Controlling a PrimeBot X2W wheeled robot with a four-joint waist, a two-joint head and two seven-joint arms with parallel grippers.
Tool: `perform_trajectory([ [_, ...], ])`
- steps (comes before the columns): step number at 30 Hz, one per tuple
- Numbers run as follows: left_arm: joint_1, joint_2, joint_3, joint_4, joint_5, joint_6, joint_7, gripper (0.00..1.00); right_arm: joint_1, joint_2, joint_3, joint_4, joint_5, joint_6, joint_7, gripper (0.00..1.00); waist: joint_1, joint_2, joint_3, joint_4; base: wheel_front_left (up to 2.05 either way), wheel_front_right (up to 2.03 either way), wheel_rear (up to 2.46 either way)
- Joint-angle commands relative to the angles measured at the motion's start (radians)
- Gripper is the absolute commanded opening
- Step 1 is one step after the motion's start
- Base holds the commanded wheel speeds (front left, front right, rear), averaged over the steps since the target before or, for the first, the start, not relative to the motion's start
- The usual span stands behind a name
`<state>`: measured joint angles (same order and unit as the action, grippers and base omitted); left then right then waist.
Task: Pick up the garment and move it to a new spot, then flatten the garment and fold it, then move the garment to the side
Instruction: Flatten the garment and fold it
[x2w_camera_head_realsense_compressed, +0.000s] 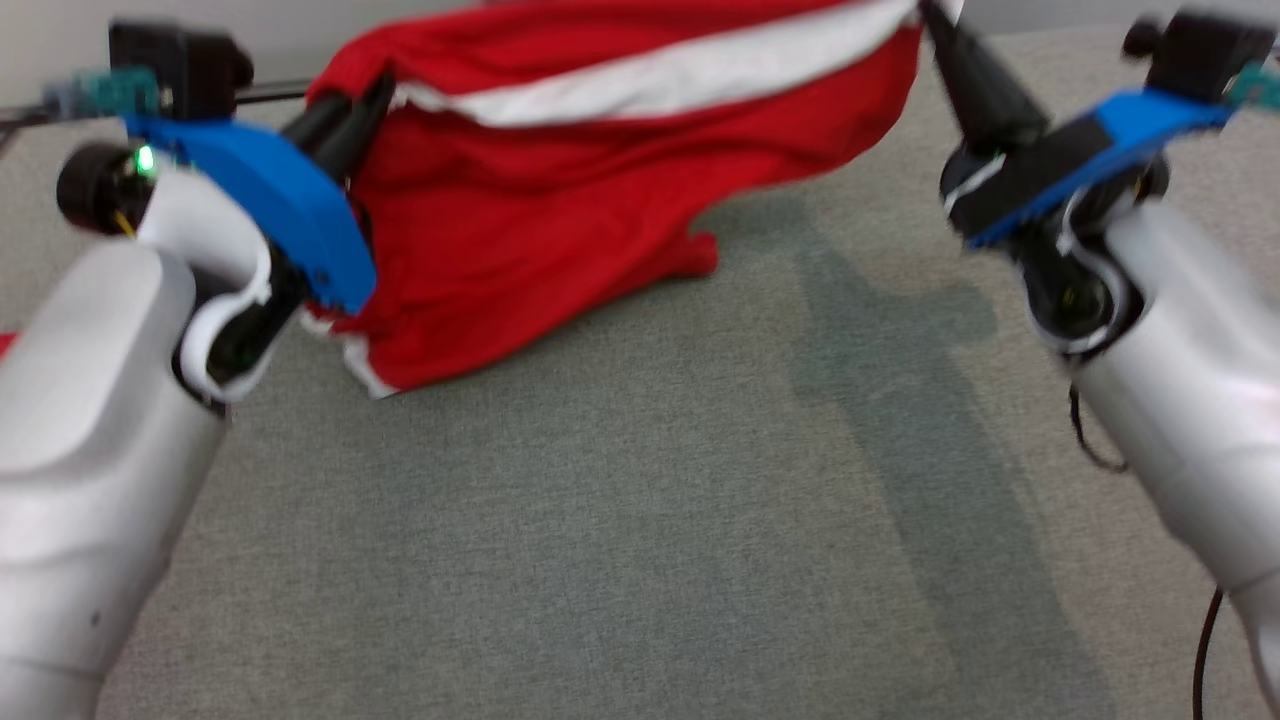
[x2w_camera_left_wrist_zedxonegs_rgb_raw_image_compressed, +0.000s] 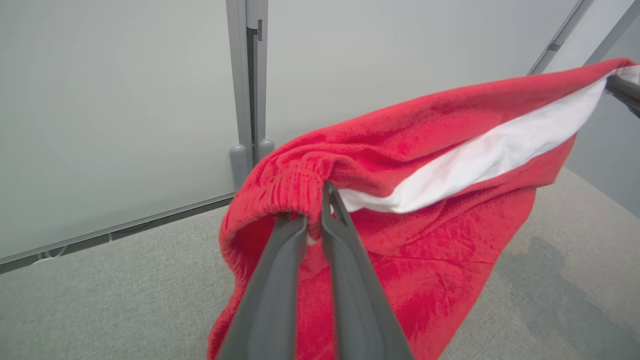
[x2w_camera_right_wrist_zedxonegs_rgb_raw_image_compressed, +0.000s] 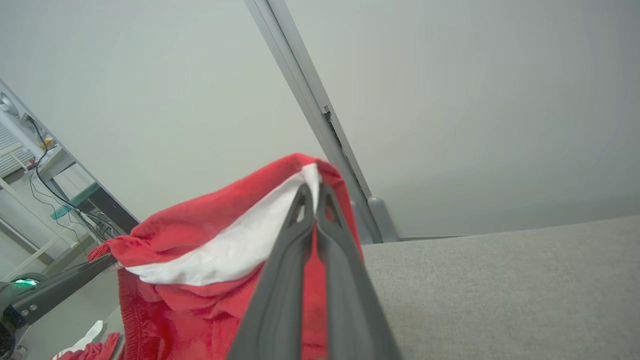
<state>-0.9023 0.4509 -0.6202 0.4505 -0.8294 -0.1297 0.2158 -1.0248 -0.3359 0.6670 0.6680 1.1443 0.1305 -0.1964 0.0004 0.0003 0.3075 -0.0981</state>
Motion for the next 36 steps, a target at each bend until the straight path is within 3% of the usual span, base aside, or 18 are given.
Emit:
perform_trajectory([
  [1,-0.062,-0.005,-0.004,0.030,-0.017,-0.001,0.005,0.00,-0.055,0.004,-0.001,0.014,0.015,0.000,-0.008,0.00,-0.0004,-0.0003,0.034,0.023,0.00,0.00,0.00],
  [12,-0.429,-0.087,0.038,0.219,-0.202,-0.001,0.017,0.00,-0.416,0.003,-0.005,0.129,0.036,0.000,-0.052,0.00,-0.0004,-0.0003,0.144,0.020,0.00,0.00,0.00],
  [20,-0.638,-0.115,0.026,0.339,-0.210,-0.001,-0.013,0.00,-0.587,-0.010,-0.029,0.144,0.064,0.000,-0.068,0.00,-0.0004,-0.0003,0.218,-0.011,0.00,0.00,0.00],
  [28,-0.533,-0.121,-0.068,0.308,-0.304,-0.001,-0.007,0.00,-0.445,-0.003,0.027,0.089,0.110,0.000,-0.069,0.00,-0.0004,-0.0003,0.212,-0.021,0.00,0.00,0.00],
  [33,-0.385,-0.070,-0.170,0.202,-0.399,-0.001,0.055,0.00,-0.274,-0.061,0.161,-0.016,0.085,0.000,-0.060,0.00,-0.0004,-0.0003,0.186,-0.018,0.00,0.00,0.00],
  [36,-0.289,-0.002,-0.241,0.104,-0.454,-0.001,0.119,0.00,-0.167,-0.124,0.257,-0.094,0.095,0.000,-0.037,0.00,-0.0004,-0.0003,0.153,-0.019,0.00,0.00,0.00],
])
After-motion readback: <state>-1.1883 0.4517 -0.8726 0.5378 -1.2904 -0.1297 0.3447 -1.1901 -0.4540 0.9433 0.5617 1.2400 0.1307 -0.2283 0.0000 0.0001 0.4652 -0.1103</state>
